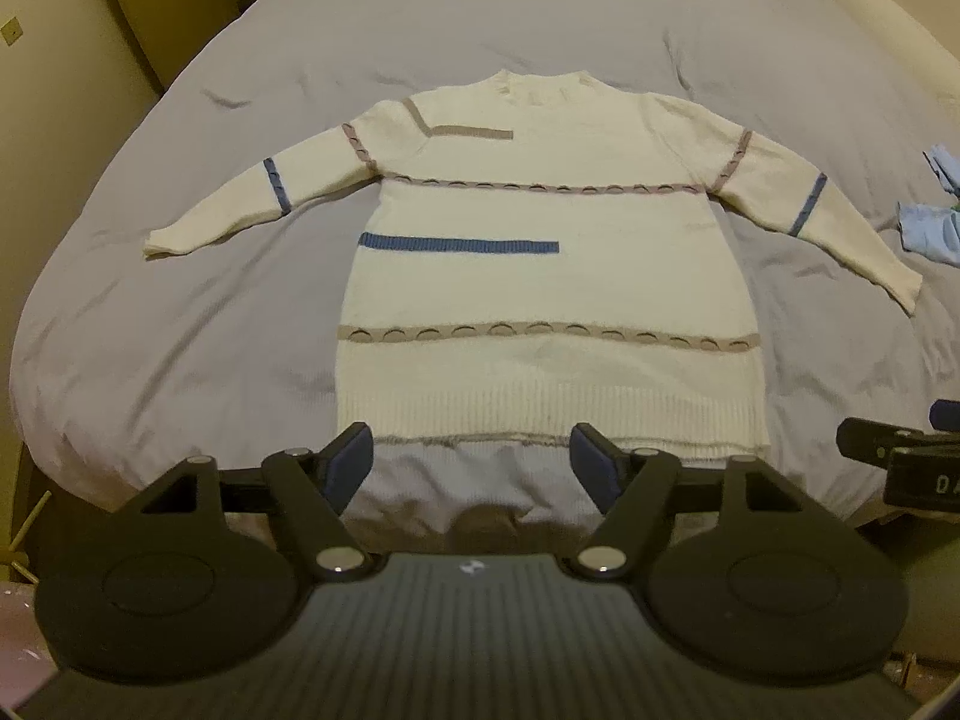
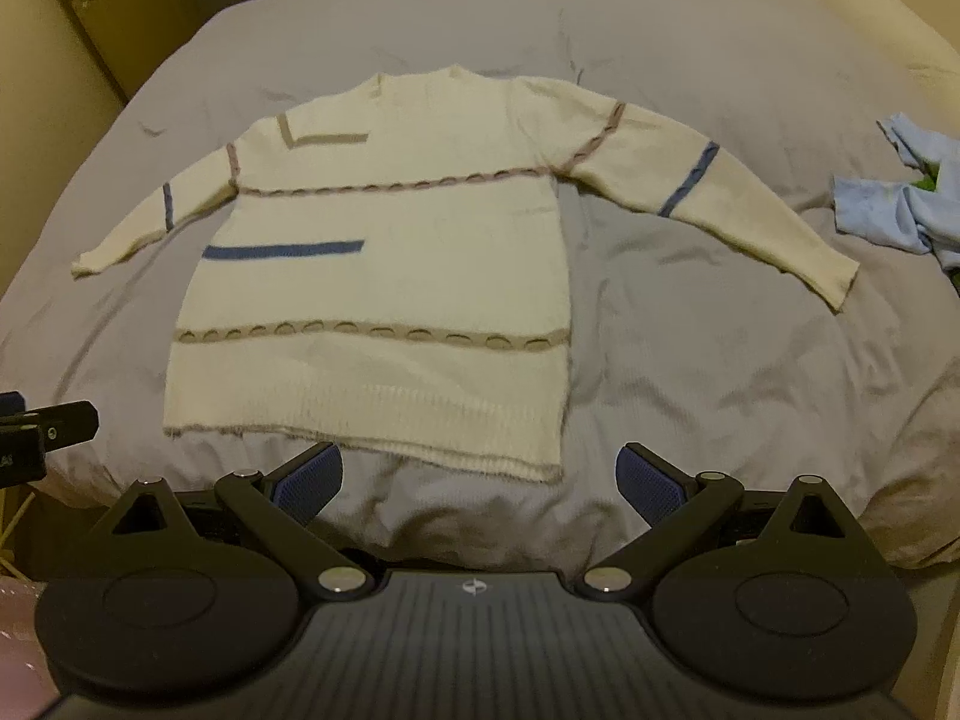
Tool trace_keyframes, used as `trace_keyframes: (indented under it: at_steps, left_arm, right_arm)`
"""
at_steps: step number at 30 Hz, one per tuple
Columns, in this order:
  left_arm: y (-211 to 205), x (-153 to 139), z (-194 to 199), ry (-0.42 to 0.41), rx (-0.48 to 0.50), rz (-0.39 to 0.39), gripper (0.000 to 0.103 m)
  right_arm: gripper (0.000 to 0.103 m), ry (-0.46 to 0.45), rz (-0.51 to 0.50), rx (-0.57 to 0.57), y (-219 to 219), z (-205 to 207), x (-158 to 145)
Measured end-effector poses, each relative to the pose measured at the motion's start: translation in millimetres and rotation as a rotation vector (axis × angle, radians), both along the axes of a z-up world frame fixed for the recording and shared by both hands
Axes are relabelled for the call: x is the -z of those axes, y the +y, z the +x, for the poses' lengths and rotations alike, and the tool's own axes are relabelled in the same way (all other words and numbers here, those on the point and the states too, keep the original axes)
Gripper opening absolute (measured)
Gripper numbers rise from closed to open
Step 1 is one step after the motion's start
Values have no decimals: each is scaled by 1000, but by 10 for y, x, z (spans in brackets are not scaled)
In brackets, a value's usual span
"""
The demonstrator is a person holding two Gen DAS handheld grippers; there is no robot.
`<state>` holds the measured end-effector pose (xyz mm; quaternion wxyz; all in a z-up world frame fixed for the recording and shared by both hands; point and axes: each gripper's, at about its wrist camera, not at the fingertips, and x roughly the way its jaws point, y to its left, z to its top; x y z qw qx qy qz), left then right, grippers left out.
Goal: Fold clothes
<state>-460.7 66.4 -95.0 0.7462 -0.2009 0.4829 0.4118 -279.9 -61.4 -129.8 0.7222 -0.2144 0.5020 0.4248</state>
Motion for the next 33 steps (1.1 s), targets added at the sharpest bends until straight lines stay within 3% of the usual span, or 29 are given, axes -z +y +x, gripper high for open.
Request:
trace_keyframes:
  at_steps: [12, 33]
  left_arm:
    - [-167, -59, -141, -4, -10, 18, 77]
    - [-158, -152, 28, -23, 9, 30, 85]
  right_arm:
    - [100, -41, 7, -62, -24, -160, -128]
    - [101, -67, 27, -49, -6, 42, -245]
